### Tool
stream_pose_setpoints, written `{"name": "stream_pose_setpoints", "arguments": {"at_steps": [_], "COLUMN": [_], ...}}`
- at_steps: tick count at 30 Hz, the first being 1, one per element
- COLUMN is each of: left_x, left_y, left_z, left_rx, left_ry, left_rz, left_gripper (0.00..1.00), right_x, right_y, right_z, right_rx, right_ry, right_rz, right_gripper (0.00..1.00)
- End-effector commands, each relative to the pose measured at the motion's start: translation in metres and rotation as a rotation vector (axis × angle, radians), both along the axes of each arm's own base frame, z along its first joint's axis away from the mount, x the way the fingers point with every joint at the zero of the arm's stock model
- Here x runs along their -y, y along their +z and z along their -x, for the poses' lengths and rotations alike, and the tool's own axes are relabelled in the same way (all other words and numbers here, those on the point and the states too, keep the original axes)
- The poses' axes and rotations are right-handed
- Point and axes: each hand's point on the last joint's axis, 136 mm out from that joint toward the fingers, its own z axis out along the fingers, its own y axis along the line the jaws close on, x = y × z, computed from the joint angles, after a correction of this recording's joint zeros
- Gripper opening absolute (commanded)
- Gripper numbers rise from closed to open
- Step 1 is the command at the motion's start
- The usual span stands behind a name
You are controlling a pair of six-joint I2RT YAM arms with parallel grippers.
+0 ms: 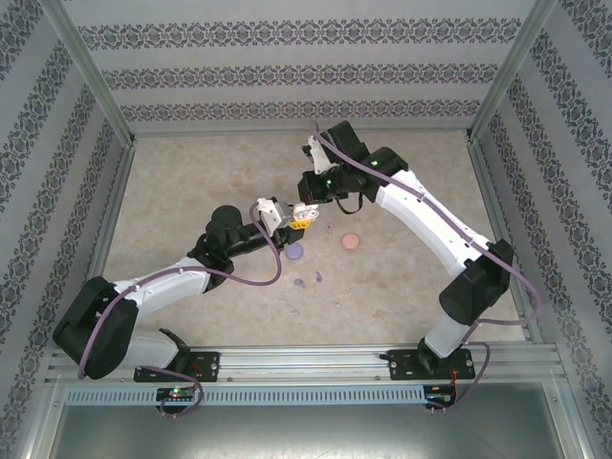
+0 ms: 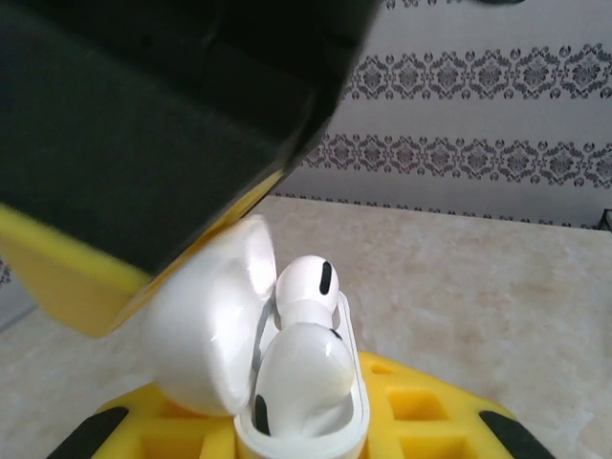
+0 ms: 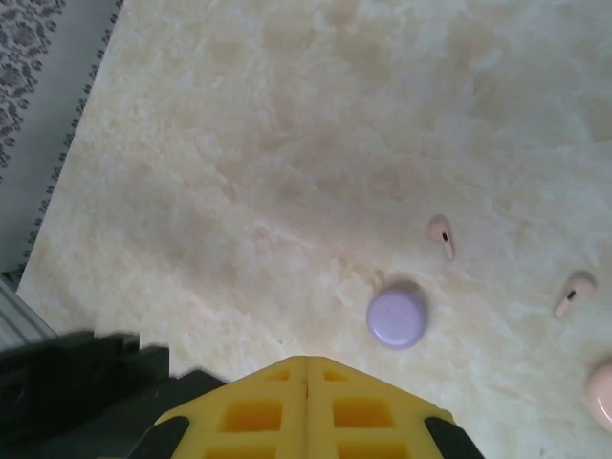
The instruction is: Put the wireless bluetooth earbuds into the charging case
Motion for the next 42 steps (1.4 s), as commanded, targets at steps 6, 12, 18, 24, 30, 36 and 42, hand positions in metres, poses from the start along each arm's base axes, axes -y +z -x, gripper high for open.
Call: {"name": "stream_pose_setpoints", "arguments": {"at_steps": [6, 12, 18, 24, 30, 36, 42], "left_x": [-0.001, -0.003, -0.003, 0.009, 0.026, 0.038, 0.042], "left_y": [0.035, 0.028, 0.008, -0.032, -0.076, -0.117, -0.148], "left_z": [-0.015, -0.024, -0.058, -0.102, -0.14, -0.165, -0.179], "left_rx": [0.082, 0.012, -0.154, -0.384, -0.63, -0.88, -1.062], "left_ry": [0.06, 0.096, 0.197, 0.261, 0.301, 0.339, 0.34], "left_rz": [0.068, 0.063, 0.014, -0.078, -0.155, -0.181, -0.169], "left_gripper": [0.0, 0.0, 0.0, 0.0, 0.0, 0.0, 0.0], "right_x": [0.047, 0.108, 0.137, 0.15, 0.155, 0.157, 0.157], "right_y": [0.015, 0.021, -0.01, -0.045, -0.067, -0.075, -0.077], "right_z": [0.029, 0.009, 0.018, 0.028, 0.033, 0.032, 0.029], "right_rx": [0.052, 0.111, 0.091, 0.074, 0.057, 0.059, 0.053], "right_ry": [-0.154, -0.428, -0.513, -0.561, -0.575, -0.571, -0.565], "right_rz": [-0.029, -0.124, -0.104, -0.073, -0.052, -0.033, -0.033], "right_gripper": [0.03, 0.13, 0.22, 0.25, 0.32, 0.36, 0.38]}}
